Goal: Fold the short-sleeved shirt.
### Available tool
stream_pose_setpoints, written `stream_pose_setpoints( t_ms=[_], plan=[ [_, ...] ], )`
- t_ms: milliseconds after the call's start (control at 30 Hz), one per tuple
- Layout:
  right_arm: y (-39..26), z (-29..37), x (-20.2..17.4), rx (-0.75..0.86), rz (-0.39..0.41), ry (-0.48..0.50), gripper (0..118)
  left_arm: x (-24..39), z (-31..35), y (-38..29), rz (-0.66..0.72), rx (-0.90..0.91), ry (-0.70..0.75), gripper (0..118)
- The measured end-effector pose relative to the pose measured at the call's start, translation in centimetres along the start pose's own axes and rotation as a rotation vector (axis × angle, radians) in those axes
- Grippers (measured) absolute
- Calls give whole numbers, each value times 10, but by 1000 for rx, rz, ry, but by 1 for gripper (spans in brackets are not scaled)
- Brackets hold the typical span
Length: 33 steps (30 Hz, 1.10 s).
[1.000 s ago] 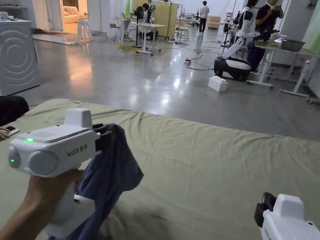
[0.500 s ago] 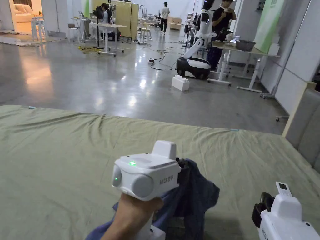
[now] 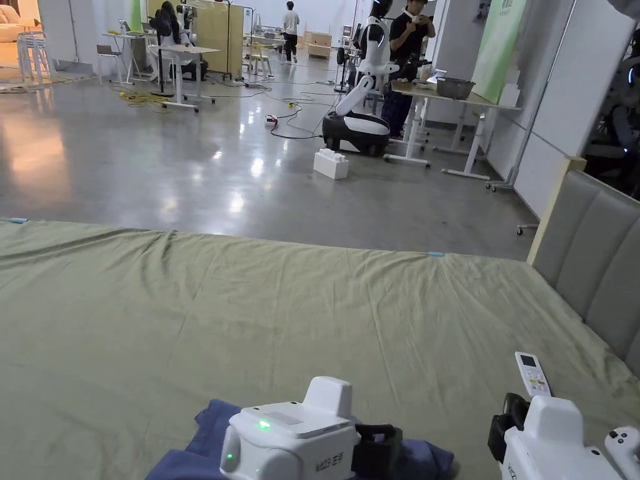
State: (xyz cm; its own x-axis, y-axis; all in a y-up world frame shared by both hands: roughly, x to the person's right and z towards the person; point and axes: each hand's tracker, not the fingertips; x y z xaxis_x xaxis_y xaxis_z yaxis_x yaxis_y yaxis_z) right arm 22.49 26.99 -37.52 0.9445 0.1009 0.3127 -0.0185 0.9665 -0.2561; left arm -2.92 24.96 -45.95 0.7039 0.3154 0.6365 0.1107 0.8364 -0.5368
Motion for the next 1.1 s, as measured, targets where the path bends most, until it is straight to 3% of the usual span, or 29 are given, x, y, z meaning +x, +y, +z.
stream_pose_setpoints(
  t_ms=[100,367,467,600,833,1100],
  plan=[
    [6,-1,-5,6,-13,18,0,-15,31,11,-16,115,31,88],
    [24,-1,-37,53,-7,88,0,-78,119,34,11,349,463,86],
    [27,-1,-50,67,-2,102,0,-96,142,31,5,383,575,69],
    [27,-3,-62,81,1,115,0,-110,158,22,-3,385,670,10],
    [28,-6,-71,81,-1,129,0,-127,166,4,3,304,678,0],
    [22,-15,-69,54,15,135,0,-175,135,-10,161,164,608,0]
  ],
)
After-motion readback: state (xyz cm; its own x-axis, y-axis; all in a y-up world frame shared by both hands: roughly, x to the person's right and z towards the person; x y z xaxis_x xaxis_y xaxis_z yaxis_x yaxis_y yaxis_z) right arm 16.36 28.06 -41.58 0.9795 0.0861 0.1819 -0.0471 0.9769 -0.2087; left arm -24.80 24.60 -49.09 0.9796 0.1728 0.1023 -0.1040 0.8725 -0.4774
